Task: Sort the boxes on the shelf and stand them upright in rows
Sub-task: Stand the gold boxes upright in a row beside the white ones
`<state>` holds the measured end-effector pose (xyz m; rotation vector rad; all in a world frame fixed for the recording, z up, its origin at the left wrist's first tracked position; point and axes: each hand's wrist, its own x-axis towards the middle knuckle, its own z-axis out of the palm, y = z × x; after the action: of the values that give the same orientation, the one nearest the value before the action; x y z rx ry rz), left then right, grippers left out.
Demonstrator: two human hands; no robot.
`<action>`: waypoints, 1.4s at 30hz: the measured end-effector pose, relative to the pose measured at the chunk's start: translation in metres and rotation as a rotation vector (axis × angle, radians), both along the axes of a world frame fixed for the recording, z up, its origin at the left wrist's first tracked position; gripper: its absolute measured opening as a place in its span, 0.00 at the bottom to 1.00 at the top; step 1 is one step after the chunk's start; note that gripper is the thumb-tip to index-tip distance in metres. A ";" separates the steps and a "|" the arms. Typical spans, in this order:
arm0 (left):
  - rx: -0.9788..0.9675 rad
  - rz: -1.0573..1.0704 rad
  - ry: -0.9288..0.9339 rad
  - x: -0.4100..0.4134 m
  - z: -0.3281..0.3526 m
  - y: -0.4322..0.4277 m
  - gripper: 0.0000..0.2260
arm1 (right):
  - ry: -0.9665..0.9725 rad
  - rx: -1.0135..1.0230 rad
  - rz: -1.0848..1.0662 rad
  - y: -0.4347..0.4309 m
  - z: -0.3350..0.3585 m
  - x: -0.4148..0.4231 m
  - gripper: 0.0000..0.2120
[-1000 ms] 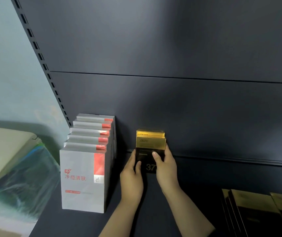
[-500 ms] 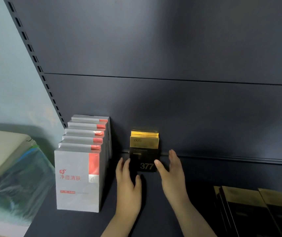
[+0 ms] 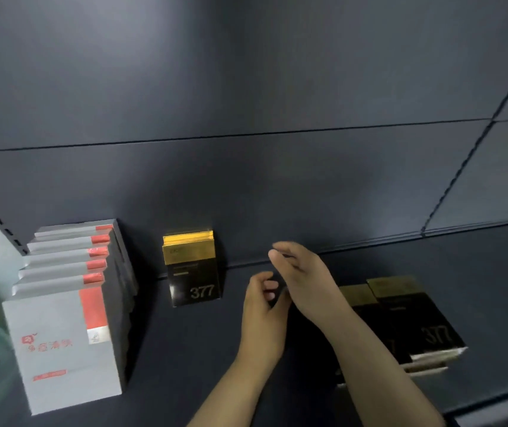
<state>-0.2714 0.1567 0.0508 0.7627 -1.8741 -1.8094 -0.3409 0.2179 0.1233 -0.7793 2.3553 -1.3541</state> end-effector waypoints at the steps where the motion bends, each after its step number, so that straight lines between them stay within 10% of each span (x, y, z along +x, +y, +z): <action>1: 0.021 -0.019 -0.020 -0.004 -0.001 0.008 0.25 | 0.016 -0.017 -0.026 0.011 0.000 -0.003 0.18; 6: 0.068 -0.097 -0.113 -0.018 -0.008 0.061 0.09 | 0.049 0.038 -0.137 0.077 -0.006 -0.029 0.16; 11: 0.020 -0.017 -0.212 -0.031 -0.008 0.095 0.34 | 0.030 0.156 -0.206 0.142 -0.016 -0.063 0.26; 16: 0.190 0.031 -0.281 -0.031 -0.008 0.107 0.34 | 0.071 0.290 -0.276 0.190 -0.036 -0.094 0.27; 23: 0.210 0.099 -0.193 -0.023 0.004 0.120 0.07 | -0.373 0.132 -0.185 0.205 -0.064 -0.108 0.18; 42: 0.250 0.298 0.089 -0.001 0.005 0.089 0.06 | -0.190 -0.308 -0.300 0.176 -0.009 -0.062 0.05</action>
<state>-0.2729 0.2455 0.0561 0.9723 -1.4085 -1.8662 -0.4032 0.3935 0.1148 -0.3559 2.2049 -1.8567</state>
